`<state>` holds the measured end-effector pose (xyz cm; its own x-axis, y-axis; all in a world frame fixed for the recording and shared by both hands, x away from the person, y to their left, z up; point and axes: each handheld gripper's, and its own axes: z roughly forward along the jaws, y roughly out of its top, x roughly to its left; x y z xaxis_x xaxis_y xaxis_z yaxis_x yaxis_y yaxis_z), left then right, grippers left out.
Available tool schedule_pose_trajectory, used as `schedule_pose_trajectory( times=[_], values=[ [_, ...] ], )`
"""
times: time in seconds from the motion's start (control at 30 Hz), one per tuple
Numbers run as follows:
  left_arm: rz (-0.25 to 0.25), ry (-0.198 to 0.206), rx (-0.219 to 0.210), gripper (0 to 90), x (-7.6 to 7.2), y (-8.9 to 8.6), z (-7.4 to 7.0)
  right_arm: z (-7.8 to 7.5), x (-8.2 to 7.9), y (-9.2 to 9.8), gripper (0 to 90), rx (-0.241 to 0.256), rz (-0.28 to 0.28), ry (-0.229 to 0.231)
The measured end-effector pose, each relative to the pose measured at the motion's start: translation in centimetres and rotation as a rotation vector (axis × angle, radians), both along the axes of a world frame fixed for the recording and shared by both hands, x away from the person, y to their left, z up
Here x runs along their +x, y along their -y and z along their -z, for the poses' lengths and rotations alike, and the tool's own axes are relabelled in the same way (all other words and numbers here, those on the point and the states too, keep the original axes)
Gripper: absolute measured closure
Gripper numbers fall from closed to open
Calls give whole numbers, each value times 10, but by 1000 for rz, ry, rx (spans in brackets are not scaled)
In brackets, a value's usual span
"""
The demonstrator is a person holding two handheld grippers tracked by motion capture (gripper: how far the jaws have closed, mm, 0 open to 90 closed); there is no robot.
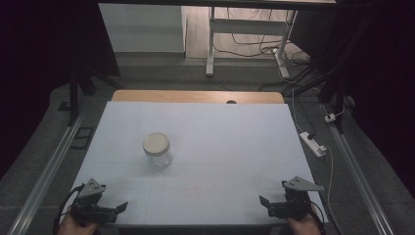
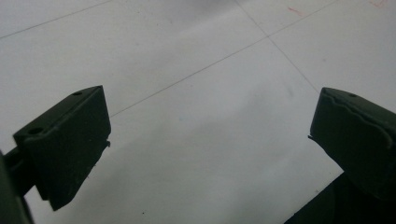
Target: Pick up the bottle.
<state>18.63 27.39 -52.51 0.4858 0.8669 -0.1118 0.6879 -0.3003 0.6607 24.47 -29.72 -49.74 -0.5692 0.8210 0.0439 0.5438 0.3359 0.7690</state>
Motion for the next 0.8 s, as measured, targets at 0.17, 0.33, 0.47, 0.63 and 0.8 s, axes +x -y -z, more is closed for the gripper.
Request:
schedule_pose_trajectory(
  times=[0.17,0.33,0.47,0.63,0.8],
  values=[
    [1,-12,16,0,1,2,0,0,2,1,0,13,5,-17],
    [-1,-21,32,0,2,4,1,0,2,3,0,38,12,-39],
    [3,-35,36,0,4,4,1,1,3,3,0,43,9,-47],
    [6,-40,33,0,4,4,2,1,3,3,0,44,7,-49],
    [3,-38,31,0,4,4,1,1,4,3,0,44,4,-52]
  ],
)
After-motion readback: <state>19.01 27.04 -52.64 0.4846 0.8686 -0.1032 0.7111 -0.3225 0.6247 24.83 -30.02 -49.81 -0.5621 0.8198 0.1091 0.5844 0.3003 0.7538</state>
